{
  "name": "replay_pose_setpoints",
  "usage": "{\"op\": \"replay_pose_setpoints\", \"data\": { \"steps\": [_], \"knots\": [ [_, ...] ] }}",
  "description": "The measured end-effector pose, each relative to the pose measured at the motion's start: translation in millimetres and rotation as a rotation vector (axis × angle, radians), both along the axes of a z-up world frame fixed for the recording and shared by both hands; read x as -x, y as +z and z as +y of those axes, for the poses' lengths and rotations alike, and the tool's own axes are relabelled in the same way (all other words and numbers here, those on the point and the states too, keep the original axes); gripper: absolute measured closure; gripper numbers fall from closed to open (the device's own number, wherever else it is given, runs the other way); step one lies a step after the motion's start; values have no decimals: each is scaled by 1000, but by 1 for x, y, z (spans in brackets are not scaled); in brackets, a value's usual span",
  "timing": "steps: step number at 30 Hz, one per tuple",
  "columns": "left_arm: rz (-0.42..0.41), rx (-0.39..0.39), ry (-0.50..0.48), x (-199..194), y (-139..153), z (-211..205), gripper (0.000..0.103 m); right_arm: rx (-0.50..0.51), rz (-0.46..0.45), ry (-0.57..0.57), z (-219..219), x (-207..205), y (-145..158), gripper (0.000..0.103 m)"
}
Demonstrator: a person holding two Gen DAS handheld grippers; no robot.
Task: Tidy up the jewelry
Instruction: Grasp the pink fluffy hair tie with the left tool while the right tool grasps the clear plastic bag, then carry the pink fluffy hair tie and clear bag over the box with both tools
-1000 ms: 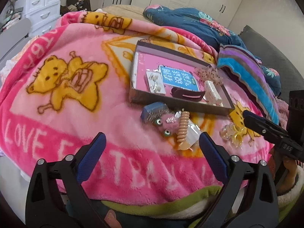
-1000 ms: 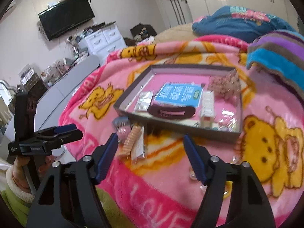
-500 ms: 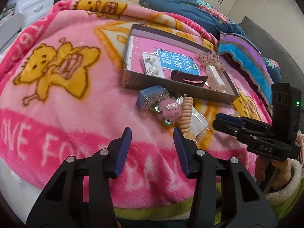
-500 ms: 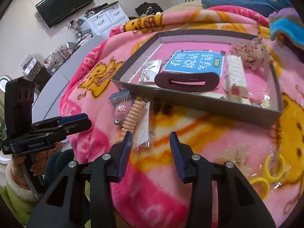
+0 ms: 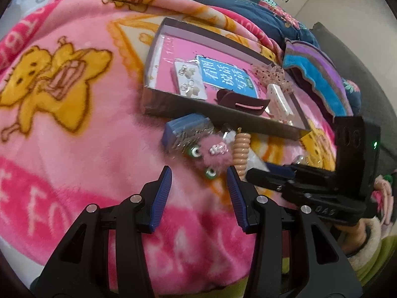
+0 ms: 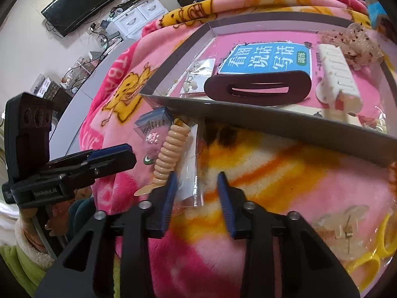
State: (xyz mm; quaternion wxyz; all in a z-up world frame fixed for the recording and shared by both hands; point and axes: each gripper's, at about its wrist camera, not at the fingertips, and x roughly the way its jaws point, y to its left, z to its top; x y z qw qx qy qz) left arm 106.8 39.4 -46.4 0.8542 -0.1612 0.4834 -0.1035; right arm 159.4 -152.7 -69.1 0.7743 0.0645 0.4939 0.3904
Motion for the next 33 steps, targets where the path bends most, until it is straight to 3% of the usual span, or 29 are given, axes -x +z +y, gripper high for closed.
{"op": "replay_pose_setpoints", "data": {
  "steps": [11, 13, 17, 33],
  "knots": [
    [42, 75, -8, -28, -17, -12, 66, 34, -76, -7, -17, 8, 8, 85],
    [50, 95, 0, -31, -20, -12, 74, 36, -81, -15, -21, 8, 9, 85],
    [55, 82, -4, -34, -23, -16, 81, 53, -108, -29, -31, 13, 14, 85],
    [-63, 28, 22, -2, 21, -5, 82, 18, -170, -133, -83, 24, 45, 85]
  ]
}}
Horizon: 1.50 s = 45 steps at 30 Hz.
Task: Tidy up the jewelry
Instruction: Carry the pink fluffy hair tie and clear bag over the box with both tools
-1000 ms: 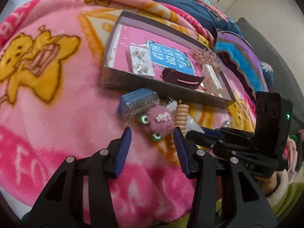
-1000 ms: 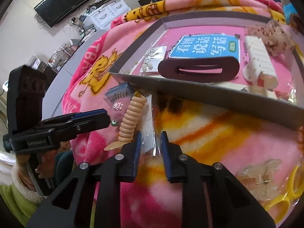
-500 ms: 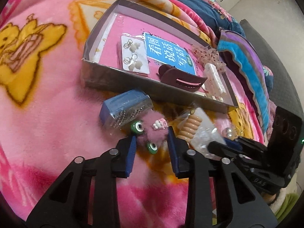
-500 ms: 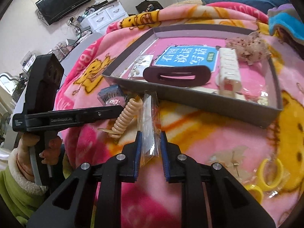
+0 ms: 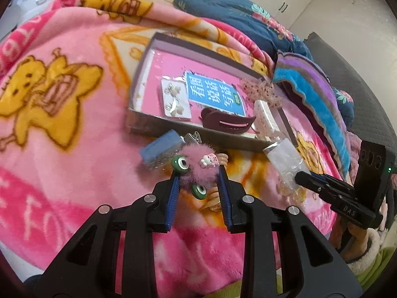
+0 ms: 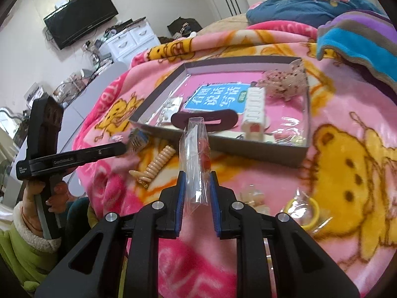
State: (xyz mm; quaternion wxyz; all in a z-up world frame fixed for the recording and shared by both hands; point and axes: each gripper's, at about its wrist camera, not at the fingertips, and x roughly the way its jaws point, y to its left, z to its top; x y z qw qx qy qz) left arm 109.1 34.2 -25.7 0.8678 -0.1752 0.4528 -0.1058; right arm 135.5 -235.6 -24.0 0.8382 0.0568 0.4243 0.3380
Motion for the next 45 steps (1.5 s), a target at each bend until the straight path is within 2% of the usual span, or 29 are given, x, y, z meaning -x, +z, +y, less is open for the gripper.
{"op": "replay_pose_setpoints", "data": {
  "steps": [14, 25, 36, 38, 45],
  "knots": [
    [-99, -10, 80, 19, 42, 24, 82, -61, -89, -90, -32, -4, 36, 85],
    [-152, -37, 126, 16, 66, 33, 82, -112, -147, -135, -43, -16, 58, 85],
    [-175, -51, 130, -8, 81, 24, 82, -131, -183, -170, -47, -29, 67, 85],
    [-174, -37, 120, -13, 83, 19, 82, -138, -185, -177, -48, -33, 67, 85],
    [-175, -57, 86, -33, 84, 0, 82, -141, -199, -201, -50, -42, 69, 85]
  ]
}}
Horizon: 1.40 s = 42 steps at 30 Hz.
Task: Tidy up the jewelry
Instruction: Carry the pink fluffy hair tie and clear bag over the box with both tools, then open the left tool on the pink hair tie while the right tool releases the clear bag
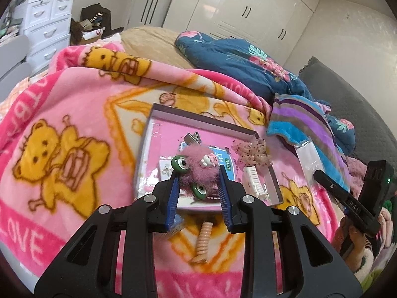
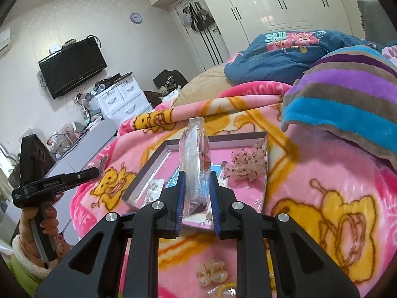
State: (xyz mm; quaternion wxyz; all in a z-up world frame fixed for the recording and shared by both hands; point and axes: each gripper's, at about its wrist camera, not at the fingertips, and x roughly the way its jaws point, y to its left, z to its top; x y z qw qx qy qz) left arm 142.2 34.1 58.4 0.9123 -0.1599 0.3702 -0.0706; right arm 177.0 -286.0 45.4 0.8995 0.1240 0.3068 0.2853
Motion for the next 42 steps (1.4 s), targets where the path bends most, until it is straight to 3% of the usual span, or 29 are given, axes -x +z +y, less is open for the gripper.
{"op": "replay_pose_setpoints", "data": {
  "steps": [18, 42],
  "knots": [
    [27, -68, -54, -49, -13, -37, 82, 6, 1, -71, -11, -20, -5, 85],
    [118, -100, -93, -94, -73, -55, 81, 52, 85, -150, 1, -44, -51, 85]
  ]
}}
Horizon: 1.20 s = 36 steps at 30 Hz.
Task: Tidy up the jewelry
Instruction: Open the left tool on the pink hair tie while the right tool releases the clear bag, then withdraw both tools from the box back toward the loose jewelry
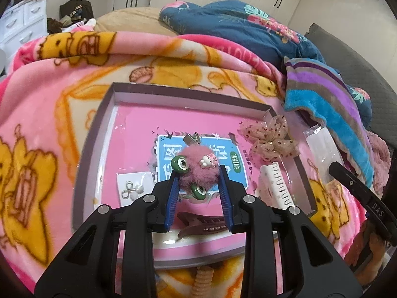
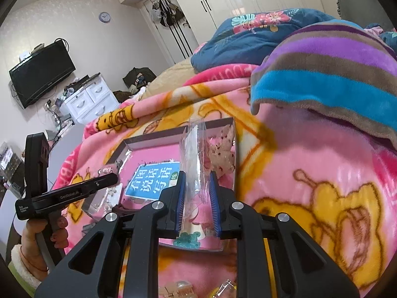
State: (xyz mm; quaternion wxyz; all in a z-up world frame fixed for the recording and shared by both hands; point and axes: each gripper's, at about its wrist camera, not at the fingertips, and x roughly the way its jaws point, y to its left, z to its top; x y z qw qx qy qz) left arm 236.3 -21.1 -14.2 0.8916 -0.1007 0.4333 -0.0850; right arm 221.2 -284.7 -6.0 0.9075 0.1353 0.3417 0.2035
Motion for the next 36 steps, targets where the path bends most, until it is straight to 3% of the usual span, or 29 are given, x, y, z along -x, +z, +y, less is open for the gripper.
{"op": "replay_pose_setpoints", "data": {
  "steps": [11, 23, 25, 27, 31, 34, 36],
  "knots": [
    [20, 6, -4, -10, -14, 0, 79, 25, 34, -6, 12, -10, -15, 85],
    [9, 11, 9, -4, -10, 6, 59, 27, 71, -14, 19, -13, -22, 79],
    [4, 9, 10, 0, -7, 6, 56, 40, 63, -12, 20, -11, -19, 74],
    [0, 10, 15, 3, -4, 7, 51, 38, 54, -16, 21, -7, -16, 60],
    [-8, 13, 26, 12, 2, 9, 44, 32, 34, -10, 21, -1, -7, 53],
    [-15, 9, 31, 19, 7, 10, 41, 26, 16, -11, 19, 6, 0, 43],
    [-20, 10, 37, 23, 11, 11, 32, 27, 5, -13, 18, 9, 5, 34]
  ]
}}
